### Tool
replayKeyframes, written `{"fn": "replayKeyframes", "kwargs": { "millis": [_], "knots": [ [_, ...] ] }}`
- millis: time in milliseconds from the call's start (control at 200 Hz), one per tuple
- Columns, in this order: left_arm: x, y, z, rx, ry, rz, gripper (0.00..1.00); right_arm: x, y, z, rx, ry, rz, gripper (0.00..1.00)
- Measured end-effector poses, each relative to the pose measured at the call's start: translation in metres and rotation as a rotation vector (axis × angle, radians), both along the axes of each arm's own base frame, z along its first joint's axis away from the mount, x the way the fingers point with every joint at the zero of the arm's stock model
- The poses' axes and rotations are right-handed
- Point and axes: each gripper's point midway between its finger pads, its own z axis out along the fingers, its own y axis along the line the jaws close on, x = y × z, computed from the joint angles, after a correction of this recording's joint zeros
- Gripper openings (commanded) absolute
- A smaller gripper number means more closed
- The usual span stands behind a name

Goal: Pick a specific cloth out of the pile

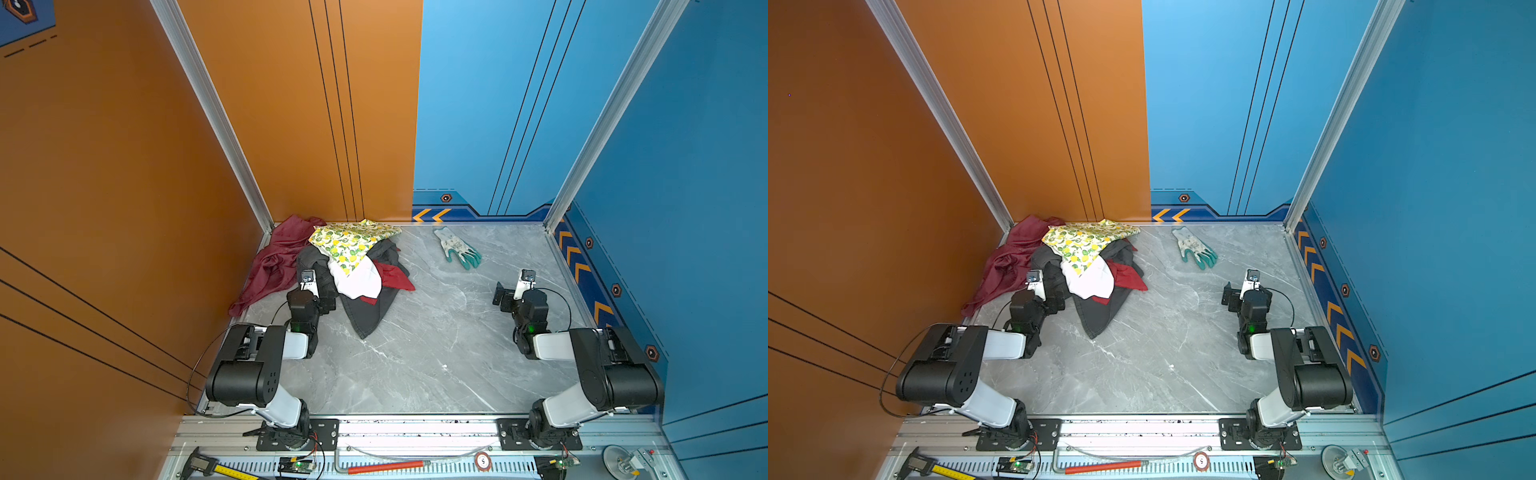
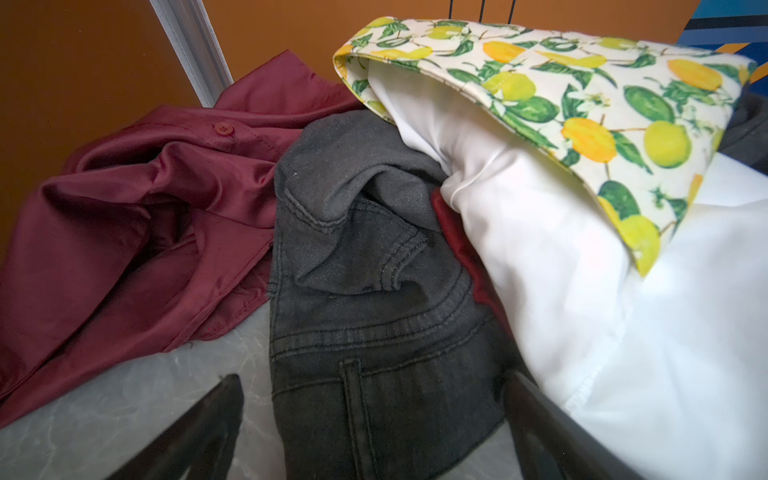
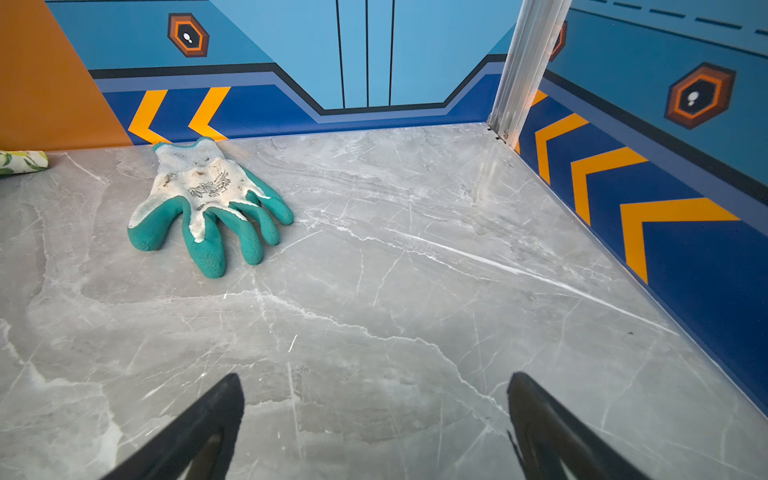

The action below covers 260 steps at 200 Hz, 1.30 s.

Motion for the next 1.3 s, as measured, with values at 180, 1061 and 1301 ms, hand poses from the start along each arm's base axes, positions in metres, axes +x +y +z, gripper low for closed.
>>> {"fn": "replayKeyframes", "kwargs": {
  "millis": [180,1061,1301],
  "knots": [
    [-0.002,-0.005,-0.001,0.015,0.013,-0.012,0.98,-0.007,0.005,-0.003,-0.011,0.002,0.012,1.00],
    [-0.005,-0.044,0.107,0.011,0.115,0.015,0.98,-0.009,0.029,0.115,0.037,-0.011,-0.039,1.00],
    [-0.013,-0.029,0.132,-0.119,0.187,0.080,0.98,-0.019,0.088,0.116,0.044,0.036,0.115,1.00]
  ]
}}
